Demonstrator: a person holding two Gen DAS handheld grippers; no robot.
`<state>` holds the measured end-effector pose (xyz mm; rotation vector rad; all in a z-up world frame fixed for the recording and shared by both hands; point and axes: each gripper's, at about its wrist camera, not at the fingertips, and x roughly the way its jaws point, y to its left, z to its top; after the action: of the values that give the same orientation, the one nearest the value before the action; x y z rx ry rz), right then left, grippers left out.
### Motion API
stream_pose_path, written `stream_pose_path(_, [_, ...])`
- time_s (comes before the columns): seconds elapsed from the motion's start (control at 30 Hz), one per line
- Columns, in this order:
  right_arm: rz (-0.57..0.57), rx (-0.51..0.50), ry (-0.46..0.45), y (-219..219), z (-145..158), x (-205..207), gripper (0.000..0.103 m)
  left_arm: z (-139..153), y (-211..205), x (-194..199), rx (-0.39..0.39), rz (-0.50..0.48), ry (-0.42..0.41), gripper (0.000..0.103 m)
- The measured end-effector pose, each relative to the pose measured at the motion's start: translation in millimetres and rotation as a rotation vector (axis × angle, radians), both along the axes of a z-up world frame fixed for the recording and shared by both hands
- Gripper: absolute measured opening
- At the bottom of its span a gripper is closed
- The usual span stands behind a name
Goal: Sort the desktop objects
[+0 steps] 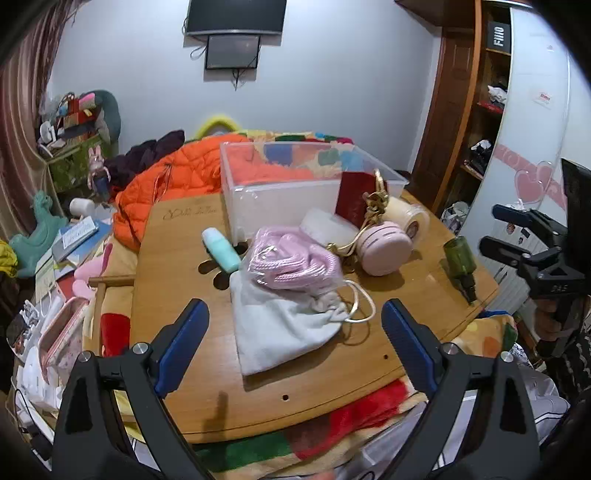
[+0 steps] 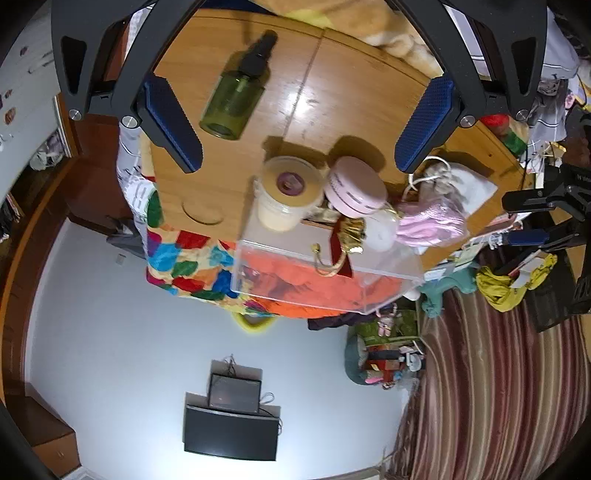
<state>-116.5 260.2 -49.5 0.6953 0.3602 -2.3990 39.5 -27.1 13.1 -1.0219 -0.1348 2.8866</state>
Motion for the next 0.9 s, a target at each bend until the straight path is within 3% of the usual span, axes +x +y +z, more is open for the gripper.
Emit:
stream_pose_path(0.2, [-0.034,0.029,-0.06,10.4,-6.1,-12.2,0.103,3.9,-5.7,-18.1,0.034,-0.036,-0.034,0.095])
stream_pose_path(0.37, [-0.072,0.047,-0.115,18.4,-16.0,-26.4,0.103,13.7,3.7,-38.3,-0.046,-0.065,-0.047,0.095])
stream_pose_path(0.53, [-0.094,0.047,-0.176,22.6,-30.8,-43.4,0.102,8.9,7.3,-71.7,-0.091,-0.089,-0.123,0.095])
stream_pose_path(0.67, [-0.097,0.062,-0.244,21.8,-47.5,-56.5,0.091,-5.5,9.2,-97.6,-0.115,-0.102,-0.206,0.095])
stream_pose_path(0.8, [-0.091,0.054,-0.298,23.1,-58.8,-64.2,0.088,-19.9,8.7,-117.3,-0.1,-0.117,-0.276,0.095])
stream_pose_path(0.9, [-0.081,0.05,-0.31,23.5,-63.7,-65.6,0.08,-28.6,12.8,-127.4,-0.152,-0.112,-0.309,0.095])
